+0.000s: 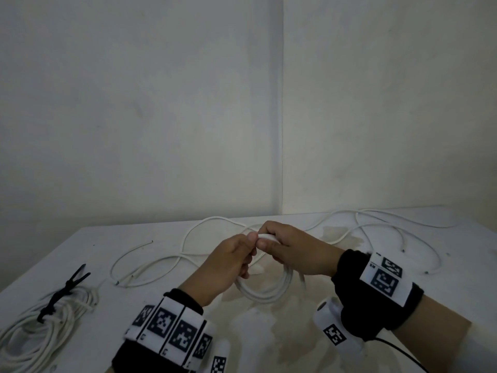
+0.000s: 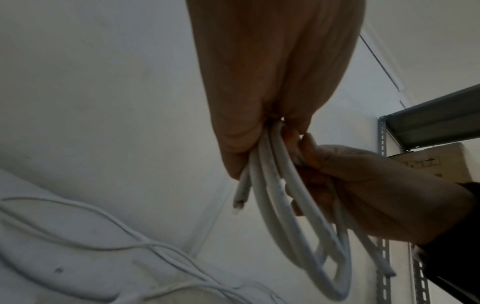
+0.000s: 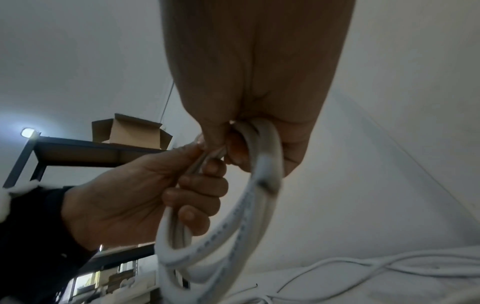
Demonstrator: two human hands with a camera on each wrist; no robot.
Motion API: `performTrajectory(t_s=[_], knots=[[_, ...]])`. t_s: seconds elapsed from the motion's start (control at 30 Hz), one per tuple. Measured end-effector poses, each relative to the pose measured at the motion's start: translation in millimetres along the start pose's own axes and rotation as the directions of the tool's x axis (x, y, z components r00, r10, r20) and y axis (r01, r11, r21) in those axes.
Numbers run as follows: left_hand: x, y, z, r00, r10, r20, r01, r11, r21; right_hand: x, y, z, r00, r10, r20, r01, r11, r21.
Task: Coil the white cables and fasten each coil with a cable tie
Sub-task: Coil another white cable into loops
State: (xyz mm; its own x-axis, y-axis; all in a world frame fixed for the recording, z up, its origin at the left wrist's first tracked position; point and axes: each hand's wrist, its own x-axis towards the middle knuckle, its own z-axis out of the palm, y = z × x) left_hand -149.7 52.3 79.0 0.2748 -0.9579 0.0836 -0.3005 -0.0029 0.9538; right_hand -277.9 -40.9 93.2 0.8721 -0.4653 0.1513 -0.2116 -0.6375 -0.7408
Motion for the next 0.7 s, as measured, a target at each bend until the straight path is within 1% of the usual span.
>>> performTrajectory(t_s=[0.07, 0.13, 0.2, 0.3, 0.37, 0.43, 0.47, 0.5, 0.53, 0.6, 0.63, 0.7], knots=[[0.1, -0.8, -0.3, 0.998, 0.032, -0.052, -0.031, 0.999, 0.018, -2.5, -2.4, -1.1, 1.0, 0.017, -0.01, -0.015, 0.993, 0.117], [-0.8, 0.1, -3.6, 0.995, 0.047, -0.093, -0.046, 0.999, 0.016, -4.6, -3.1, -3.8, 0.999, 0.04, -0.007, -0.037, 0.965, 0.261], [-2.4, 1.8, -7.1, 0.991, 0.048, -0.123, -0.048, 0.999, 0.005, -5.9, -1.4, -7.0, 0.998, 0.058, -0.016, -0.051, 0.952, 0.303], [-5.1, 2.7, -10.8, 0.989, 0.043, -0.141, -0.045, 0.999, -0.006, -4.2, 2.0, -10.7, 0.996, 0.06, -0.058, -0.045, 0.971, 0.236], [-6.2, 4.0, -12.3, 0.988, 0.033, -0.148, -0.04, 0.998, -0.04, -3.0, 3.3, -15.9, 0.992, 0.041, -0.122, -0.027, 0.993, 0.113], [-7.5, 4.6, -12.6, 0.988, 0.03, -0.151, -0.041, 0.997, -0.065, -2.1, 4.6, -21.3, 0.985, -0.004, -0.17, -0.008, 0.998, -0.068], [-8.0, 5.1, -12.3, 0.988, 0.031, -0.154, -0.043, 0.996, -0.08, -1.5, 5.7, -22.5, 0.981, -0.018, -0.191, -0.005, 0.993, -0.118], [-7.9, 5.7, -11.7, 0.987, 0.033, -0.156, -0.048, 0.995, -0.093, -0.1, 6.9, -22.1, 0.976, -0.021, -0.217, -0.006, 0.993, -0.121], [-7.1, 6.1, -11.0, 0.987, 0.033, -0.16, -0.051, 0.993, -0.106, 0.8, 7.3, -20.9, 0.972, -0.01, -0.236, -0.011, 0.996, -0.089], [-4.5, 7.0, -9.7, 0.983, 0.031, -0.183, -0.056, 0.99, -0.128, 1.7, 5.1, -16.6, 0.975, 0.05, -0.215, -0.037, 0.997, 0.063], [-3.3, 7.5, -10.0, 0.979, 0.033, -0.2, -0.06, 0.989, -0.134, 1.9, 3.2, -14.4, 0.978, 0.089, -0.19, -0.056, 0.984, 0.171], [-2.0, 7.4, -10.5, 0.974, 0.04, -0.224, -0.073, 0.987, -0.143, 0.1, -0.5, -11.3, 0.979, 0.147, -0.143, -0.085, 0.925, 0.37]])
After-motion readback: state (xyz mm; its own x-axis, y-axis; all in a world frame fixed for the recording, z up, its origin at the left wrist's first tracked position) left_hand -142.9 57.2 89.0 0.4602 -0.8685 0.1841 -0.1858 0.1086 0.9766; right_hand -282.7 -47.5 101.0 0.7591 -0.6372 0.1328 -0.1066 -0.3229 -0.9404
